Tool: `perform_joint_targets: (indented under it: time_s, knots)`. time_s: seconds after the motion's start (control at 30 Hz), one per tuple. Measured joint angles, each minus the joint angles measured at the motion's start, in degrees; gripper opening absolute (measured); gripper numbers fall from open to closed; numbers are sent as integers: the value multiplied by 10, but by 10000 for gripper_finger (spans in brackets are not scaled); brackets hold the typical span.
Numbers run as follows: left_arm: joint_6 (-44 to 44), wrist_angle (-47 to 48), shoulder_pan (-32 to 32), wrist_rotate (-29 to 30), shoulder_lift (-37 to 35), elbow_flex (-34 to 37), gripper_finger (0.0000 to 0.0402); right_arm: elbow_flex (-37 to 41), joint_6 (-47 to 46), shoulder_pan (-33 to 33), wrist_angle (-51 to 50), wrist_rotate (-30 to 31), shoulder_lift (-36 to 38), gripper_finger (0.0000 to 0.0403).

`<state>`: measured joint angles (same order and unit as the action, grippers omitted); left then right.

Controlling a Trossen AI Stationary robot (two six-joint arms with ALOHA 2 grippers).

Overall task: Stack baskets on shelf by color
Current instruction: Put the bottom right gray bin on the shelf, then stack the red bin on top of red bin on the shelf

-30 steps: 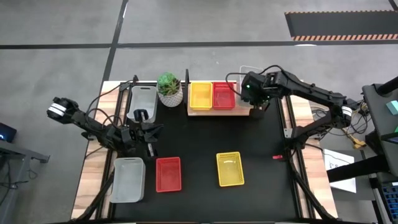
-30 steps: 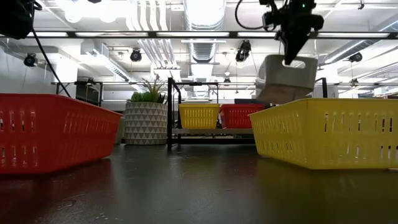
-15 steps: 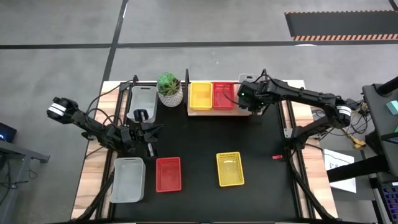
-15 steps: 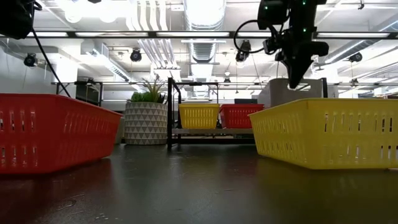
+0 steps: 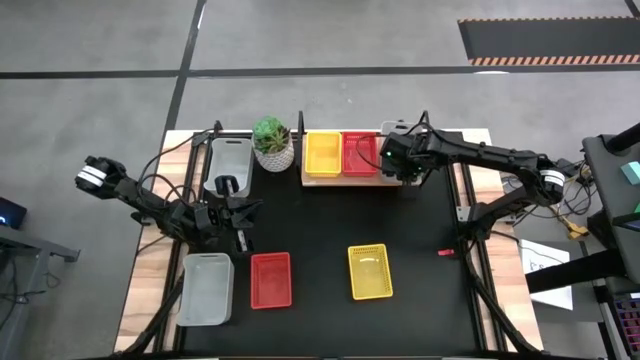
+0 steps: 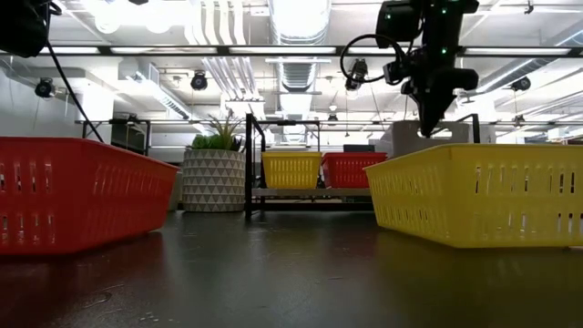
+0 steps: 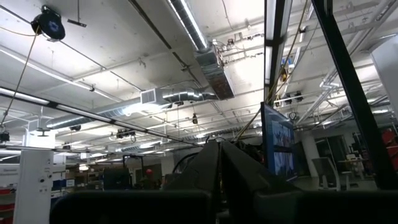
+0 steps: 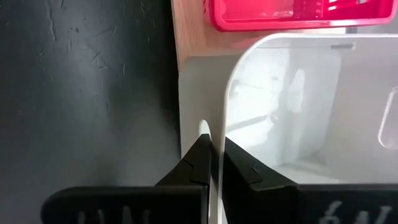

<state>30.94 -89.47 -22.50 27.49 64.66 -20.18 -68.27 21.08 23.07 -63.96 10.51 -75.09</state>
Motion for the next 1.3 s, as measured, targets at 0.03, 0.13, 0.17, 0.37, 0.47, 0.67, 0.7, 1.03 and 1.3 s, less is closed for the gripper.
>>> perform_joint_targets:
  time_s: [0.03,0.13,0.17,0.37,0.47,0.67,0.7,1.03,1.3]
  knots:
    - [0,0,0,0,0,0,2,1,0,0,0,0,0,8]
    - [0,0,0,0,0,0,2,5,6,0,1,0,0,9]
    - [0,0,0,0,0,0,2,8,6,0,1,0,0,9]
    - [0,0,0,0,0,0,2,26,7,0,5,1,0,23]
    - [0,0,0,0,0,0,2,35,7,0,9,1,0,38]
    - [0,0,0,0,0,0,2,39,5,0,13,1,0,70]
    - [0,0,0,0,0,0,2,36,4,0,7,1,0,75]
    - [0,0,0,0,2,0,2,-15,-98,-29,-31,-4,26,98]
    - [-2,0,3,0,8,0,2,11,-188,-149,26,-2,95,84]
